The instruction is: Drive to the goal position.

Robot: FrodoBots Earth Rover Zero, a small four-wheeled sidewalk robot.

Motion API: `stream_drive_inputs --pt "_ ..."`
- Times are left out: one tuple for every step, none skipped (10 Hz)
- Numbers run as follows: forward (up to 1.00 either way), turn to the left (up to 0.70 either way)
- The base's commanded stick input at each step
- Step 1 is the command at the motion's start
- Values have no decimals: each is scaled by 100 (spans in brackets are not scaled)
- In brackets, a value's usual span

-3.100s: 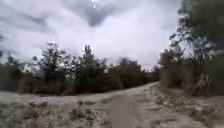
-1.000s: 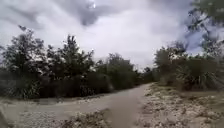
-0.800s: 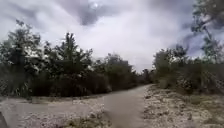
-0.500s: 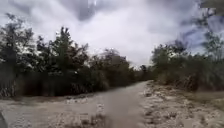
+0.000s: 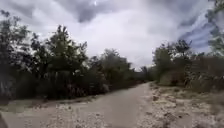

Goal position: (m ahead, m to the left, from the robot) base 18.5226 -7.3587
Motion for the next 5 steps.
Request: stream_drive_inputs --pt "85 0" --pt "85 0" --pt "85 0" --pt "85 0" --pt "85 0"
